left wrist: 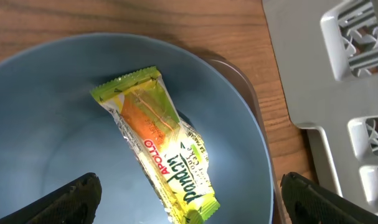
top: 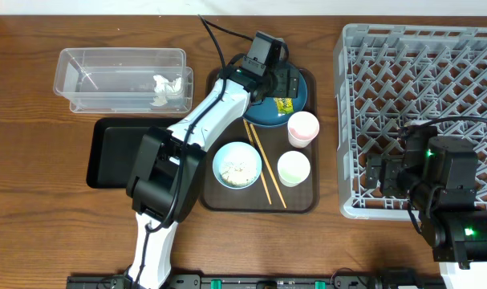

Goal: Sort waste into correct bins and load items into the dishwasher rack
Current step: 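Move the left gripper back to the plate and grasp the yellow wrapper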

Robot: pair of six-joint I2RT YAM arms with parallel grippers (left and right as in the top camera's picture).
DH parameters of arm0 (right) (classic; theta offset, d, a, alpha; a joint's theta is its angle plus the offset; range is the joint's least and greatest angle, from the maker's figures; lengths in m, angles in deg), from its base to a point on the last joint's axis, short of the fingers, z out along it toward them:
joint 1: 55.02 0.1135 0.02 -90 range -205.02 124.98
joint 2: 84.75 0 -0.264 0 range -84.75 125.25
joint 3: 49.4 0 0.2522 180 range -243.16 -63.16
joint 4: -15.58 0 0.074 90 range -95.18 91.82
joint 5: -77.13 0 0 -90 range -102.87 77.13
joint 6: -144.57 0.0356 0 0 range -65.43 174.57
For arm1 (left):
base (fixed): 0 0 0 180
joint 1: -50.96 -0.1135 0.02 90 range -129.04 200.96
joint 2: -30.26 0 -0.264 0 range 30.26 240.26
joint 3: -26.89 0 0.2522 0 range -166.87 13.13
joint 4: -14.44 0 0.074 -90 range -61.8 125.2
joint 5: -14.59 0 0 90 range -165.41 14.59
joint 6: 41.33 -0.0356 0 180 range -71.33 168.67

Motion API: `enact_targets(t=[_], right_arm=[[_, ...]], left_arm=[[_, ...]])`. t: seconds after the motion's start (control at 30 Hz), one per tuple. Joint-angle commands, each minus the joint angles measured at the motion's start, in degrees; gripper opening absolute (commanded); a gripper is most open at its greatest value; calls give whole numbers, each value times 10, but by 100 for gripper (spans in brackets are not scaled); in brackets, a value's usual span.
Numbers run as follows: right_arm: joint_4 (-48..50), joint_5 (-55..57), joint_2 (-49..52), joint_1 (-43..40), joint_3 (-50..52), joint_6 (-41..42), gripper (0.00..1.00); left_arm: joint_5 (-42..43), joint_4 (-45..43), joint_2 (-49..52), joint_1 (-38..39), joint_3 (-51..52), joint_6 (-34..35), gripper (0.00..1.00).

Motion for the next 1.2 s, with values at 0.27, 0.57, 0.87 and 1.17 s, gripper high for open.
enact_targets(t=[0.27,0.57,0.87,1.17], right_arm=[[-5,-2,-3,3,-12,3,99],[-5,-2,-3,3,-12,3,99],[-5,-2,-3,3,-12,3,99],[-7,-2,-3,3,-12,3,99]], left_arm=[[-8,4,34,2,8,43,97],[-19,4,48,3,8,43,96],[-52,1,49,17,17,43,93],[-52,0,69,23,17,43,93]])
